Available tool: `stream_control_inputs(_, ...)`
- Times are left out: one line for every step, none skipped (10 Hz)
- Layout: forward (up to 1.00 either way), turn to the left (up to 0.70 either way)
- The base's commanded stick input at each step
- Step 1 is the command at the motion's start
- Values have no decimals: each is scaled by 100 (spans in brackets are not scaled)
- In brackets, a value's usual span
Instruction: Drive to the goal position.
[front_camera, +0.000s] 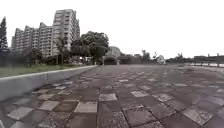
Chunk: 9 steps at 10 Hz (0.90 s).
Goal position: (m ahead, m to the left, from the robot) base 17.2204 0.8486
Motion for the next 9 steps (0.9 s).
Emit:
stream_control_inputs(100,0)
stream_control_inputs(100,0)
stream_control_inputs(100,0)
stream_control_inputs(100,0)
stream_control_inputs(100,0)
stream_control_inputs(100,0)
stream_control_inputs(100,0)
stream_control_inputs(100,0)
stream_control_inputs(100,0)
